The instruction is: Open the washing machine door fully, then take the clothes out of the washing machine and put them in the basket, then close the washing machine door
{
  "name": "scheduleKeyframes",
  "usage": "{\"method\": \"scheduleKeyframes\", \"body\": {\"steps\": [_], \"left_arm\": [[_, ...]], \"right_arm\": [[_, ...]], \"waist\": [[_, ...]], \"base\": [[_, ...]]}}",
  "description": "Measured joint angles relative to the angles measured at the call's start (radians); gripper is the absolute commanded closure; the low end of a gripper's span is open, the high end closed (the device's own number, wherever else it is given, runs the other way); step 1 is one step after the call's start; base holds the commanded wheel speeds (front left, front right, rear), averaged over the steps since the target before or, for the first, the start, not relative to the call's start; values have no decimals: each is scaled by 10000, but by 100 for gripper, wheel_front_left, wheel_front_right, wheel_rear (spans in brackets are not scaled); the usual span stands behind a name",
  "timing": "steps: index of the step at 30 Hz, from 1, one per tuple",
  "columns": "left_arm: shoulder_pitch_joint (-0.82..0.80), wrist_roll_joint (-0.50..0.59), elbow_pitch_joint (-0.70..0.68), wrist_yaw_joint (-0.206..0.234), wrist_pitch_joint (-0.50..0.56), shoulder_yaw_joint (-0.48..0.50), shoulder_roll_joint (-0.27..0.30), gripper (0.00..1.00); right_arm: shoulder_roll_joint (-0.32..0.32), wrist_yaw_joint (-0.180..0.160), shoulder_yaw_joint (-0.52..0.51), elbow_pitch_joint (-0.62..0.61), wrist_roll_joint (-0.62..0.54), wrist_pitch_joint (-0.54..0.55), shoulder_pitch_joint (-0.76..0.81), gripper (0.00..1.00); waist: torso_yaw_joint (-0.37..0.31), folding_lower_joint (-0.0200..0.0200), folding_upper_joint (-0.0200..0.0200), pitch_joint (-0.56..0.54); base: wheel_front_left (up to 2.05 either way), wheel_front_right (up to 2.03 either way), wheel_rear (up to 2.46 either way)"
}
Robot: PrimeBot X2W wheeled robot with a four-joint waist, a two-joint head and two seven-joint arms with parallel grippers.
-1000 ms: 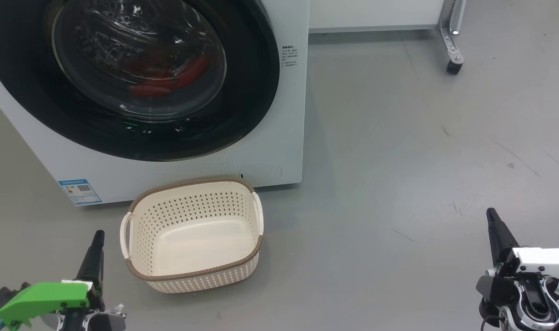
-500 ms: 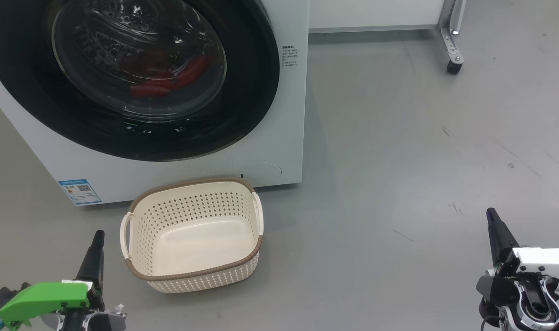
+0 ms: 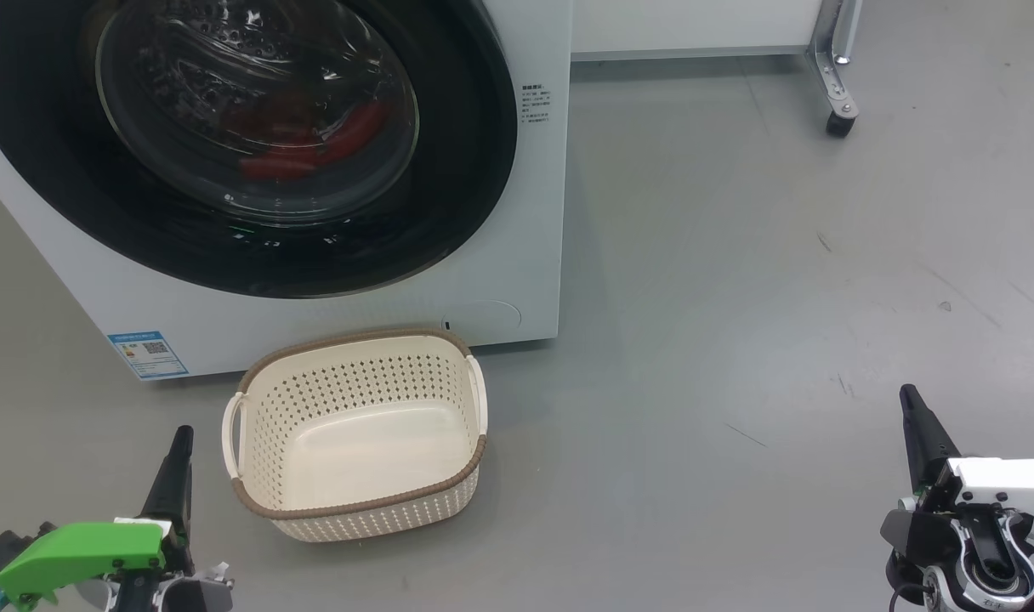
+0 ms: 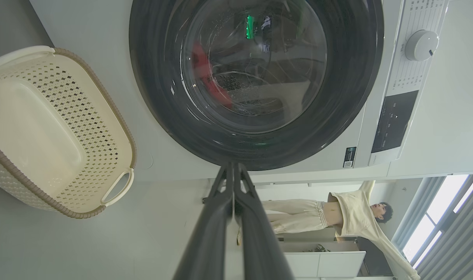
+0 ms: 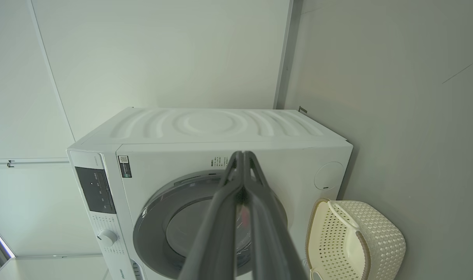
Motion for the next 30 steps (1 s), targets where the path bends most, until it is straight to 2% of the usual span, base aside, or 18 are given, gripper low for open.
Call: {"method": "scheduleKeyframes", "body": {"steps": [30], "left_arm": [[0,0,0,0,0,0,0,100]], "right_arm": [[0,0,0,0,0,0,0,100]], "waist": [[0,0,0,0]], "base": [[0,0,0]]}}
